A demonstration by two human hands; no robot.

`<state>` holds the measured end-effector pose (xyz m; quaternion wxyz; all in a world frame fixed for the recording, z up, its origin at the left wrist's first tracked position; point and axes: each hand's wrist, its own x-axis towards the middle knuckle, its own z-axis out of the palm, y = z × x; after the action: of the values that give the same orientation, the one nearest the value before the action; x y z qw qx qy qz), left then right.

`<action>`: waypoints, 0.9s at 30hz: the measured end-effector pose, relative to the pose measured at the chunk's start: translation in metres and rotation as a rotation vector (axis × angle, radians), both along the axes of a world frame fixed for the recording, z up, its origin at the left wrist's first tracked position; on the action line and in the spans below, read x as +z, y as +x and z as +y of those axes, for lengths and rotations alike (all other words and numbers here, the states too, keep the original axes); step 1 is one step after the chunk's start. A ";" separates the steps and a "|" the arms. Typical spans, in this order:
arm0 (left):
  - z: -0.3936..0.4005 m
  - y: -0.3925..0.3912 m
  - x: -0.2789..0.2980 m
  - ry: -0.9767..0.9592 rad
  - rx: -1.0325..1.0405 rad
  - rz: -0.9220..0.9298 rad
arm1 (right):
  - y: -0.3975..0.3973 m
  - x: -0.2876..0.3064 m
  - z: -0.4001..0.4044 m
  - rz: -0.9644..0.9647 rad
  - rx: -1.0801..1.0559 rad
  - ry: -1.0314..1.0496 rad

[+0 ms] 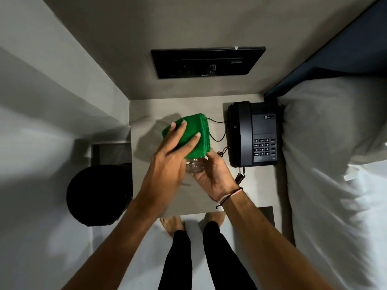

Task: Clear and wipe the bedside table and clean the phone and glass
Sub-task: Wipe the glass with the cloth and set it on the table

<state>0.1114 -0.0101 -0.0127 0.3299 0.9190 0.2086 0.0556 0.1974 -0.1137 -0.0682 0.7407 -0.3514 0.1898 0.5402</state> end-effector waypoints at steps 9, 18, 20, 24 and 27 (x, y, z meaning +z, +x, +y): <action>-0.014 -0.038 0.003 -0.054 -0.192 0.006 | 0.035 0.004 -0.007 0.089 -0.016 -0.089; 0.027 -0.005 0.024 0.033 0.095 -0.195 | 0.036 -0.010 -0.010 0.007 0.111 -0.075; 0.031 0.013 0.020 0.053 0.069 -0.162 | 0.031 -0.002 -0.006 0.030 0.084 -0.046; 0.026 0.031 0.004 0.038 -0.059 -0.036 | 0.031 0.006 0.007 0.070 0.083 0.047; 0.021 0.031 -0.002 0.007 -0.049 -0.020 | 0.039 0.001 0.008 0.117 0.051 0.069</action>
<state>0.1422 0.0112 -0.0147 0.3302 0.9243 0.1826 0.0574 0.2363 -0.1054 -0.0670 0.7261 -0.2983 0.2052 0.5846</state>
